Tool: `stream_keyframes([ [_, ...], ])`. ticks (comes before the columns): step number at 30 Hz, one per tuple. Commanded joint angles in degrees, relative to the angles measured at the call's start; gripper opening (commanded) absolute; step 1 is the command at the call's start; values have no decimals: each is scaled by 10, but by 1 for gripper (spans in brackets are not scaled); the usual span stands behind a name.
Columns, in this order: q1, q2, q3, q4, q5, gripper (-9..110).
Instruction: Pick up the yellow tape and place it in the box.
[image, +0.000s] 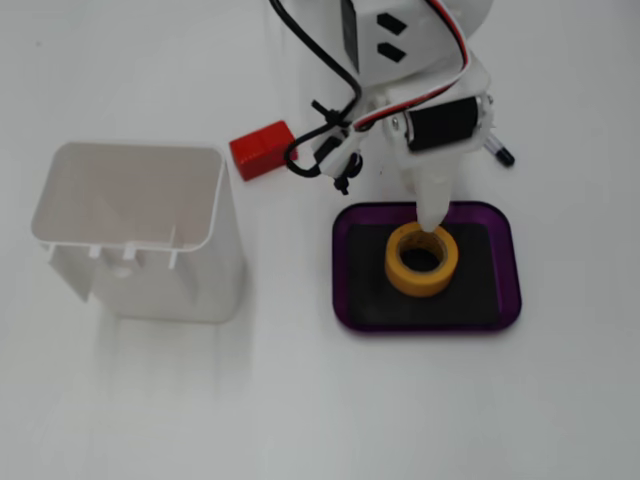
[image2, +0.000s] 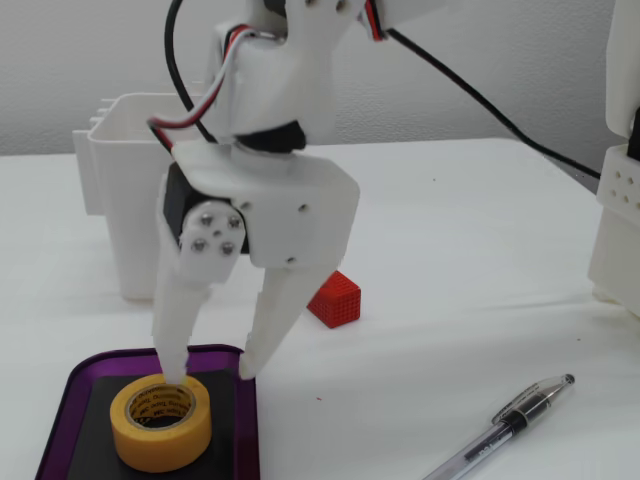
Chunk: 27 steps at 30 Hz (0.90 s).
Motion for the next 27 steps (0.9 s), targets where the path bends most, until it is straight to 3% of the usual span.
stream_keyframes([
  [1, -5, 101, -80, 65, -1, 12],
  [6, -7, 209, -104, 156, -2, 12],
  [13, -2, 352, 111, 184, 2, 12],
  [27, 1, 731, 684, -67, 5, 12],
])
